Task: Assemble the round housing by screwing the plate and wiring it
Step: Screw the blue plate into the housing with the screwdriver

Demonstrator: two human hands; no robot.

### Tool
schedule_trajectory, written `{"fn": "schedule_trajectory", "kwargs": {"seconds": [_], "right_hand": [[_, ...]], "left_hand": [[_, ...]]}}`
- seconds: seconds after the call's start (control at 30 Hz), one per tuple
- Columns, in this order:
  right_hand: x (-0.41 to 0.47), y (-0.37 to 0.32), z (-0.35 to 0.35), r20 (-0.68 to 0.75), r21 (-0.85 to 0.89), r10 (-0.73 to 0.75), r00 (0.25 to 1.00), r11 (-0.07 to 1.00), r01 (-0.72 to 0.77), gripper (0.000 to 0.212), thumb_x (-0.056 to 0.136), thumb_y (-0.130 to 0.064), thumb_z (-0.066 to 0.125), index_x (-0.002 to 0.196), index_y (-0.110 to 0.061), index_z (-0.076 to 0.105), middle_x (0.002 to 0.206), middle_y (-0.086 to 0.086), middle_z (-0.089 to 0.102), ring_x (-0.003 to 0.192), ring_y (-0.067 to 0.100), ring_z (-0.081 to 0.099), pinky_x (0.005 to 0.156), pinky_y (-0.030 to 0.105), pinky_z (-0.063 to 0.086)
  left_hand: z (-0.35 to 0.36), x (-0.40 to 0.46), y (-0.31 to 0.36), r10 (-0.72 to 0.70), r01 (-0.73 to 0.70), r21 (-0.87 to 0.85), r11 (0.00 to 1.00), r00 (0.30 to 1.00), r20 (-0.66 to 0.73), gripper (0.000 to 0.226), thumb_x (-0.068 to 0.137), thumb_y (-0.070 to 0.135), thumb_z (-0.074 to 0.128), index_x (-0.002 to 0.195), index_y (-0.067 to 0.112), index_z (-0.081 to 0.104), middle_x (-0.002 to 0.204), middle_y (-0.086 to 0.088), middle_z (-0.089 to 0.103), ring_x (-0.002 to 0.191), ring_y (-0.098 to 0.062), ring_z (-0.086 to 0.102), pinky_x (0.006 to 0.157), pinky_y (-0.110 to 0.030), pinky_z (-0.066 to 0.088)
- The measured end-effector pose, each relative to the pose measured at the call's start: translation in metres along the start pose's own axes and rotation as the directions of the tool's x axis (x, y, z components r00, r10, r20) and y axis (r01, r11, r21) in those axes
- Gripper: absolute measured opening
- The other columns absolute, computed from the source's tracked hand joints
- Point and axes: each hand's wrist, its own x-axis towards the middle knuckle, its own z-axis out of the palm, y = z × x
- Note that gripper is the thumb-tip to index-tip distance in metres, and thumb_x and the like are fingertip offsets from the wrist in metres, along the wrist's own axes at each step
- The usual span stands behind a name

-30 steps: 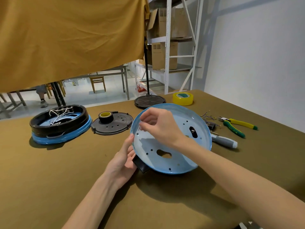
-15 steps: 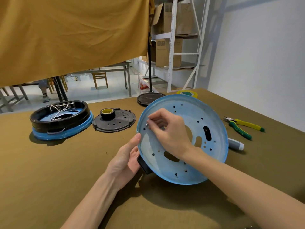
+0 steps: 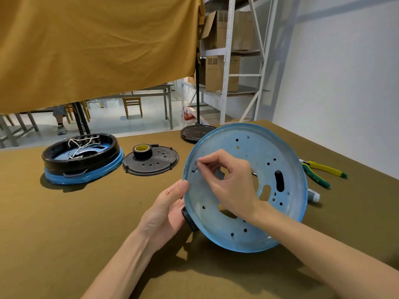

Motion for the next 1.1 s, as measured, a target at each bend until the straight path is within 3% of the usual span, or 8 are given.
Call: {"fn": "schedule_trajectory", "kwargs": {"seconds": [0.13, 0.3, 0.47, 0.63, 0.73, 0.9, 1.0, 1.1], "right_hand": [[-0.003, -0.001, -0.002, 0.001, -0.080, -0.079, 0.997, 0.994, 0.078, 0.007, 0.092, -0.007, 0.075, 0.099, -0.004, 0.075, 0.094, 0.001, 0.076, 0.089, 0.007, 0.070, 0.078, 0.022, 0.057], [-0.005, 0.000, -0.002, 0.081, -0.133, -0.209, 0.975, 0.967, 0.218, 0.008, 0.091, 0.001, 0.075, 0.099, 0.001, 0.076, 0.097, 0.009, 0.076, 0.093, 0.016, 0.072, 0.082, 0.030, 0.059], [-0.005, 0.001, -0.005, 0.029, -0.115, -0.141, 0.990, 0.983, 0.144, 0.009, 0.092, -0.002, 0.074, 0.101, -0.001, 0.074, 0.097, 0.005, 0.075, 0.091, 0.012, 0.071, 0.077, 0.029, 0.059], [-0.008, 0.001, -0.006, 0.052, -0.124, -0.190, 0.980, 0.973, 0.195, 0.011, 0.093, -0.002, 0.072, 0.104, -0.002, 0.073, 0.102, 0.006, 0.074, 0.097, 0.011, 0.069, 0.086, 0.023, 0.057], [-0.004, 0.001, -0.011, -0.023, -0.141, -0.174, 0.984, 0.975, 0.169, 0.011, 0.094, -0.007, 0.071, 0.104, -0.003, 0.073, 0.100, 0.005, 0.074, 0.095, 0.008, 0.068, 0.084, 0.018, 0.055], [-0.007, 0.000, -0.012, 0.071, -0.139, -0.237, 0.969, 0.960, 0.245, 0.016, 0.092, -0.002, 0.073, 0.108, 0.001, 0.072, 0.100, 0.009, 0.074, 0.094, 0.014, 0.069, 0.084, 0.021, 0.056], [-0.006, -0.002, -0.014, -0.011, -0.121, -0.171, 0.985, 0.978, 0.169, 0.019, 0.092, -0.008, 0.074, 0.110, -0.002, 0.070, 0.097, 0.004, 0.074, 0.091, 0.006, 0.068, 0.082, 0.017, 0.055], [-0.011, -0.002, -0.013, 0.068, -0.098, -0.245, 0.967, 0.963, 0.251, 0.009, 0.091, -0.003, 0.075, 0.099, 0.001, 0.074, 0.096, 0.008, 0.074, 0.090, 0.013, 0.070, 0.079, 0.025, 0.058]], "left_hand": [[0.001, 0.000, -0.001, -0.003, 0.003, 0.004, 1.000, 1.000, 0.019, 0.038, 0.103, 0.033, 0.060, 0.138, 0.020, 0.064, 0.146, -0.012, 0.059, 0.136, -0.028, 0.055, 0.102, -0.035, 0.053], [0.003, 0.001, -0.002, 0.004, -0.003, 0.012, 1.000, 1.000, -0.013, 0.051, 0.091, 0.038, 0.077, 0.136, 0.016, 0.065, 0.145, -0.017, 0.058, 0.137, -0.031, 0.054, 0.103, -0.038, 0.053], [0.007, 0.000, 0.000, 0.014, -0.013, 0.066, 0.998, 1.000, -0.015, 0.053, 0.093, 0.035, 0.073, 0.140, 0.013, 0.061, 0.146, -0.019, 0.057, 0.137, -0.033, 0.053, 0.107, -0.043, 0.050], [0.014, -0.001, 0.002, 0.044, -0.026, 0.186, 0.982, 0.995, -0.092, 0.073, 0.083, 0.037, 0.083, 0.142, 0.006, 0.056, 0.142, -0.018, 0.060, 0.136, -0.034, 0.054, 0.120, -0.053, 0.035], [0.017, -0.001, 0.004, 0.035, 0.005, 0.249, 0.968, 0.987, -0.156, 0.064, 0.084, 0.029, 0.078, 0.140, 0.006, 0.057, 0.136, -0.015, 0.066, 0.130, -0.030, 0.060, 0.119, -0.052, 0.037], [0.017, 0.000, 0.013, 0.038, 0.058, 0.424, 0.904, 0.976, -0.216, 0.050, 0.086, 0.023, 0.076, 0.133, 0.010, 0.064, 0.127, -0.008, 0.072, 0.125, -0.026, 0.063, 0.114, -0.048, 0.044], [0.017, -0.001, 0.014, 0.012, 0.089, 0.423, 0.902, 0.973, -0.231, 0.049, 0.087, 0.023, 0.075, 0.134, 0.014, 0.064, 0.127, -0.005, 0.072, 0.125, -0.026, 0.063, 0.113, -0.048, 0.045], [0.015, -0.001, 0.016, -0.008, 0.106, 0.390, 0.915, 0.969, -0.245, 0.049, 0.086, 0.019, 0.076, 0.133, 0.011, 0.064, 0.128, -0.009, 0.071, 0.125, -0.029, 0.063, 0.116, -0.051, 0.041]]}}
